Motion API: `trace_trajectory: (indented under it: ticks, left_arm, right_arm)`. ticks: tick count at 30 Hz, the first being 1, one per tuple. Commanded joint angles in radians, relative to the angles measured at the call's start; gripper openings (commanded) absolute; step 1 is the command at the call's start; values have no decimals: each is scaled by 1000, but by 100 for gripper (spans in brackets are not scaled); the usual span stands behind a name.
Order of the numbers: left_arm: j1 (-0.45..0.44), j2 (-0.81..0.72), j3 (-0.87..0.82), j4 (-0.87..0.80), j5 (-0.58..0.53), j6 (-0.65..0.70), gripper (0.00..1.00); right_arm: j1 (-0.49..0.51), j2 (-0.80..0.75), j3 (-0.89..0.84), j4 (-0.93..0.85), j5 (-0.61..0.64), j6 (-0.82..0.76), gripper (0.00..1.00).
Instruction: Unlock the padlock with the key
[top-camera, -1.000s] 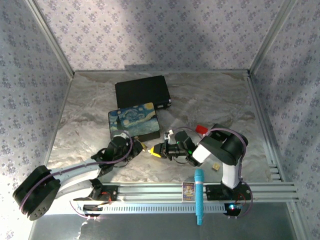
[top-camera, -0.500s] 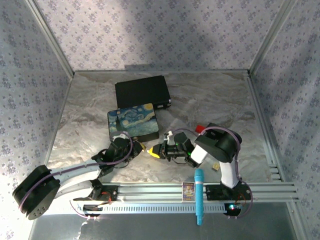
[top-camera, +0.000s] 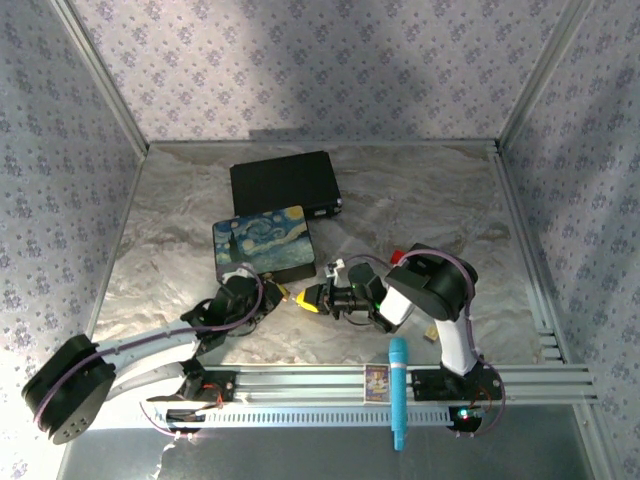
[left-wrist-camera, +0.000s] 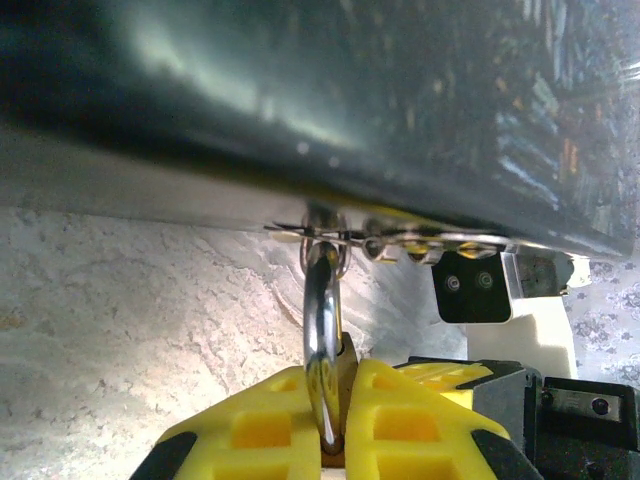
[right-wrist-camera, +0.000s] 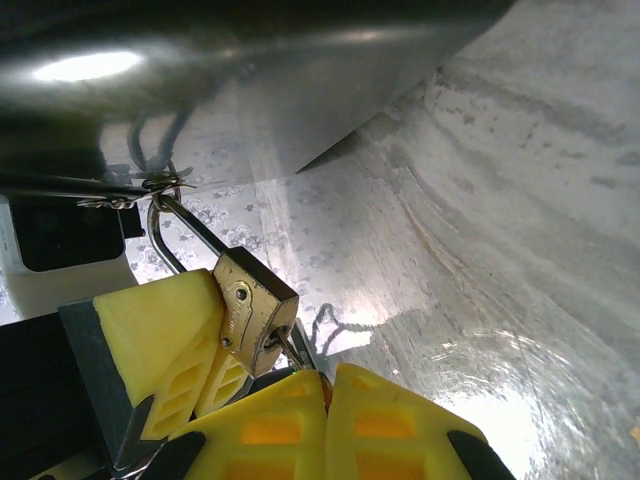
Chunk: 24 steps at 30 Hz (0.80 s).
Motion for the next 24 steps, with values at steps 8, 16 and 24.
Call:
trace_trajectory:
  ticks: [8,16,24]
  left_arm:
    - [-51,35,31,233,136,-68,0]
    - [-76,7,54,212,144,-87,0]
    - [-83,-10,56,217,146,-116,0]
  right_arm:
    - [21,23,87,62,26,16,0]
    - [10,35,97,63,31,12,0]
    - [-9,61,110,62,17,5,0]
